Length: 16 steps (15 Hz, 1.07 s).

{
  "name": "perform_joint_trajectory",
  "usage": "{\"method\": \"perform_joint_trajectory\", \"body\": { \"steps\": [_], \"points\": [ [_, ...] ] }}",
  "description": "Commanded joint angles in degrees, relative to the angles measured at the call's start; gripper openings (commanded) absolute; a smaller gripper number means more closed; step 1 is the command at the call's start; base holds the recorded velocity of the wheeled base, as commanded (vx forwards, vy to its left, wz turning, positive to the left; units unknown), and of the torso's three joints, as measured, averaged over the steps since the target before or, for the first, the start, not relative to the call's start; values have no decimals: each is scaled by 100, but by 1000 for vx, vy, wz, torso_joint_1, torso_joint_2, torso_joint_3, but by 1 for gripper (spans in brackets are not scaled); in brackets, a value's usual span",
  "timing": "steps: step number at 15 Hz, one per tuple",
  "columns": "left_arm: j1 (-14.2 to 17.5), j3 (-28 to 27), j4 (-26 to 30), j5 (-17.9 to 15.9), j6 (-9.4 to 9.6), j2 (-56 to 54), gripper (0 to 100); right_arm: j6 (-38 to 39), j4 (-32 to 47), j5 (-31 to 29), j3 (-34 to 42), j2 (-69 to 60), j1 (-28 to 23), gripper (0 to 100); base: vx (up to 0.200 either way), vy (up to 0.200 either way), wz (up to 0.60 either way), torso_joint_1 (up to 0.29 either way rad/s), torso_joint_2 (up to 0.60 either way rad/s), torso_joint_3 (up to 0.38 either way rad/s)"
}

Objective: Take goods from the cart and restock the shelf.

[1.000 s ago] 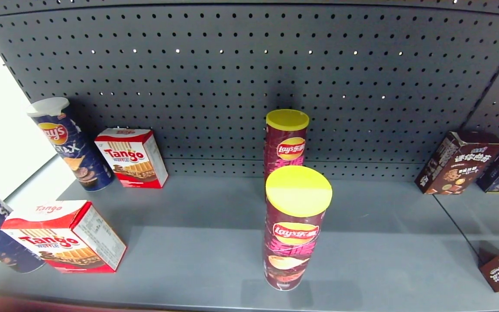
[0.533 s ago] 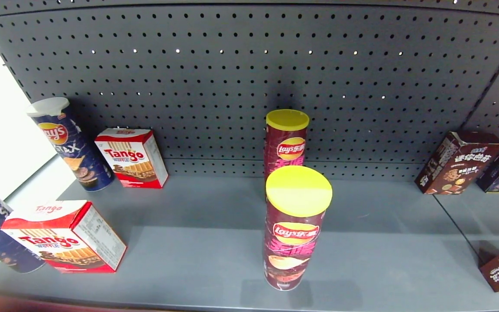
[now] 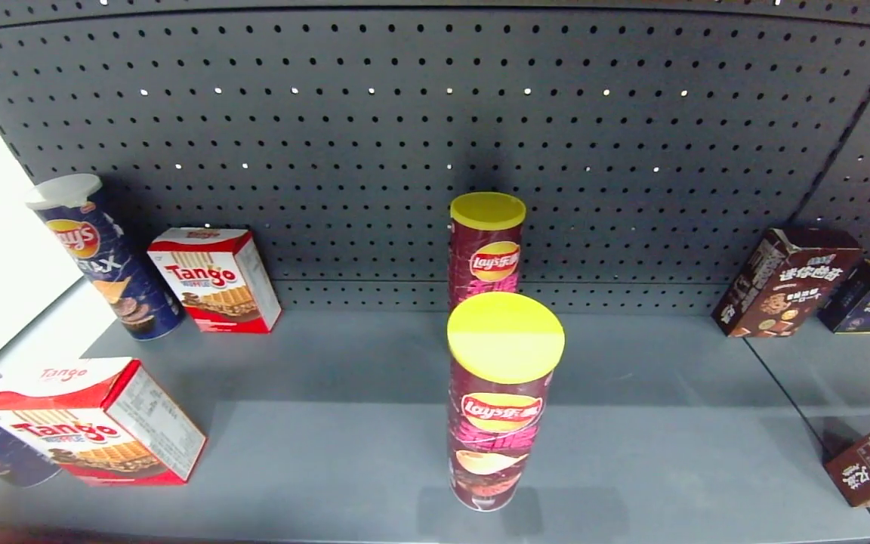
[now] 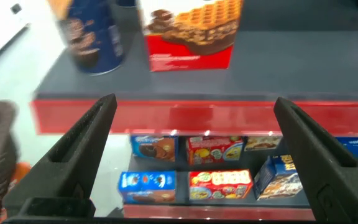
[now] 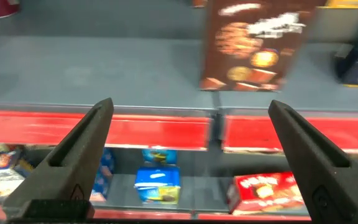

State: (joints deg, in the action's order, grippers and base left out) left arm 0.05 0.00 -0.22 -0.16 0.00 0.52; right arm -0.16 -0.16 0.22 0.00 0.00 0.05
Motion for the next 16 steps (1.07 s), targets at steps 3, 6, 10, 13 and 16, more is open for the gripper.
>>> {"method": "perform_joint_trajectory", "body": {
  "steps": [3,6,10,13,16],
  "points": [
    [4,0,-4,-2,0,9,100,-2,-2,4,0,0,4,100,0,0,0,0,0,0],
    [4,0,-4,7,-9,9,100,-2,-2,4,0,0,4,100,0,0,0,0,0,0],
    [4,0,-4,-2,9,9,100,-2,-2,4,0,0,-5,100,0,0,0,0,0,0],
    [4,0,-4,-2,0,9,100,-2,-2,4,0,0,-5,100,0,133,0,2,5,0],
    [4,0,-4,-2,0,9,100,-2,-2,4,0,0,-5,100,0,0,0,0,0,0]
  ]
}}
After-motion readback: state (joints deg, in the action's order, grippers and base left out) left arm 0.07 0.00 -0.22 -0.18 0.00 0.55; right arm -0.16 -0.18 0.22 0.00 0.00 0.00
